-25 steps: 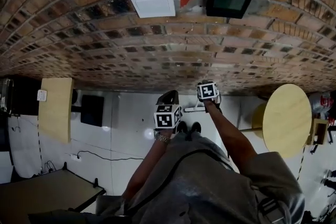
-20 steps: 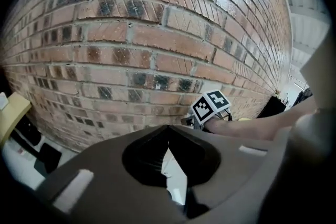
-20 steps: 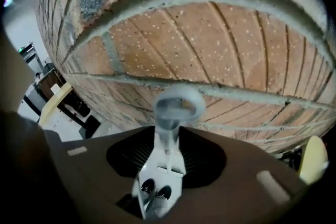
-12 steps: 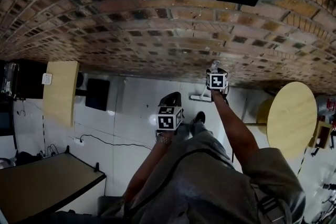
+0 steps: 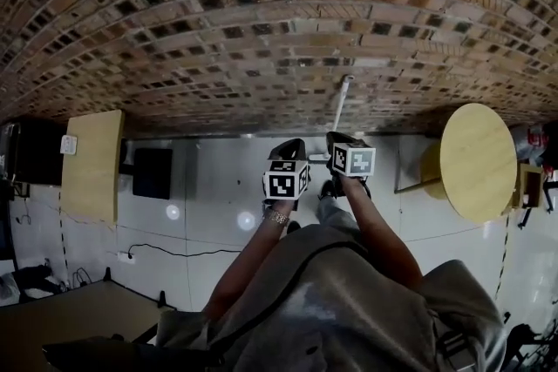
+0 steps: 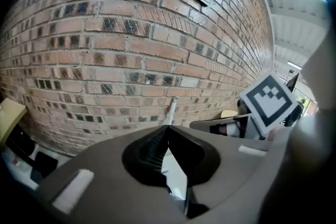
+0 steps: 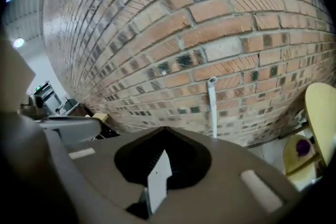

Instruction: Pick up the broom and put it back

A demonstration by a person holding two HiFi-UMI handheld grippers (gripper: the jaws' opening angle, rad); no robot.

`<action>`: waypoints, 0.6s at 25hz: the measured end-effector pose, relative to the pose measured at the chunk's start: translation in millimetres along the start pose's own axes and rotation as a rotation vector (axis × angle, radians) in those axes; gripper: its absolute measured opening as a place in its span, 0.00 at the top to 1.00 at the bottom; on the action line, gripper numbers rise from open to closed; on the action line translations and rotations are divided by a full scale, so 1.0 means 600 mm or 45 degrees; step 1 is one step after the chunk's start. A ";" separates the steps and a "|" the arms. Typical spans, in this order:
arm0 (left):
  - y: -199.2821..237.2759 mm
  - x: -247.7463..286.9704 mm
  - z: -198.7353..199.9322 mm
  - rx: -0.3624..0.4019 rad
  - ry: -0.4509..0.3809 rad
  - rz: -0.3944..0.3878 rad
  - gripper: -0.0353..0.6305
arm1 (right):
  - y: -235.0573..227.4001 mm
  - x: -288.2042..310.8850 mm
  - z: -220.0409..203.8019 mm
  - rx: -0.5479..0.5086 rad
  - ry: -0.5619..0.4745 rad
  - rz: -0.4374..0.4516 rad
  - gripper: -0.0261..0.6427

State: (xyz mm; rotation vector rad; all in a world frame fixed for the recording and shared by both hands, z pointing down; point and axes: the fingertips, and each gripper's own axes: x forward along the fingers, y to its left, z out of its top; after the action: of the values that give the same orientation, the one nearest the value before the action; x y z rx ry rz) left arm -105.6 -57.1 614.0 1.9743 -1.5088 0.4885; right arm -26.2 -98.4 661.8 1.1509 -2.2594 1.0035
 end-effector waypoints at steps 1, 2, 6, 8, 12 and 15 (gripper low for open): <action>0.001 -0.015 -0.011 -0.002 0.004 -0.004 0.98 | 0.032 -0.015 -0.014 -0.013 0.000 0.016 0.97; 0.003 -0.030 -0.022 -0.008 0.008 -0.010 0.98 | 0.063 -0.030 -0.028 -0.030 0.000 0.032 0.97; 0.002 -0.074 -0.052 -0.023 0.009 -0.051 0.98 | 0.154 -0.081 -0.067 -0.113 -0.013 0.065 0.98; -0.005 -0.093 -0.058 -0.032 0.003 -0.071 0.98 | 0.170 -0.101 -0.085 -0.140 0.000 0.032 0.99; -0.038 -0.121 -0.049 -0.086 -0.017 -0.138 0.98 | 0.166 -0.141 -0.094 -0.179 0.020 -0.043 0.99; -0.063 -0.124 -0.022 -0.064 -0.032 -0.172 0.98 | 0.163 -0.163 -0.069 -0.191 -0.005 -0.067 0.99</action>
State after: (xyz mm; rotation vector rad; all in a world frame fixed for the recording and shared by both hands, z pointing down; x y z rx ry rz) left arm -89.9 12.5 569.3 2.0329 -1.3781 0.3668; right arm -48.7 22.9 586.9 1.1422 -2.2527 0.7978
